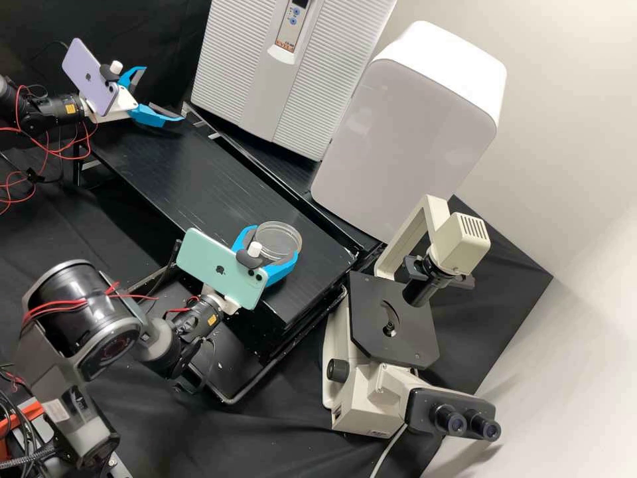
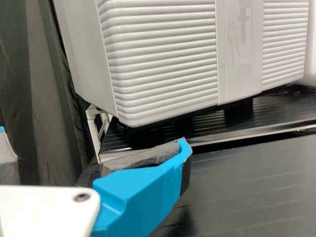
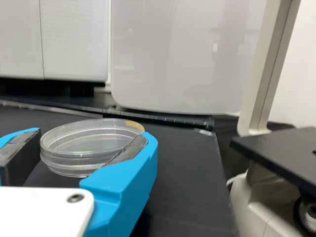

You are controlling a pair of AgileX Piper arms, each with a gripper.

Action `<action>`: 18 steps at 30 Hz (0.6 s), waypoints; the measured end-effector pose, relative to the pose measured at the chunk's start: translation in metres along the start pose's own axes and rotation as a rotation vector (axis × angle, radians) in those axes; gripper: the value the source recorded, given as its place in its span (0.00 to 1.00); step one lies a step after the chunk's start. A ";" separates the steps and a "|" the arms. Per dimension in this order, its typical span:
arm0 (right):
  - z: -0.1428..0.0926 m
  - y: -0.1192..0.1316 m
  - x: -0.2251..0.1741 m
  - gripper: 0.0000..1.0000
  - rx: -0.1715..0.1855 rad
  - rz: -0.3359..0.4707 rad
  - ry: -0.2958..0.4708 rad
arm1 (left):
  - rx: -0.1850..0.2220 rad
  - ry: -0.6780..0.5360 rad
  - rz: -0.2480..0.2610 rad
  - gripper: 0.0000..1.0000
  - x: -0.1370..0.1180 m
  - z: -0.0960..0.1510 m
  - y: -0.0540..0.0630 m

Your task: Place the petri dish on the bench

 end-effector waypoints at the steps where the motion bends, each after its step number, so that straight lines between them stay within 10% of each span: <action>1: 0.002 -0.001 0.001 0.00 0.002 -0.002 -0.012 | 0.000 0.000 0.000 1.00 0.000 0.000 0.000; 18: 0.039 0.016 0.002 0.00 -0.002 0.099 -0.146 | 0.000 0.000 0.000 1.00 0.000 0.000 0.000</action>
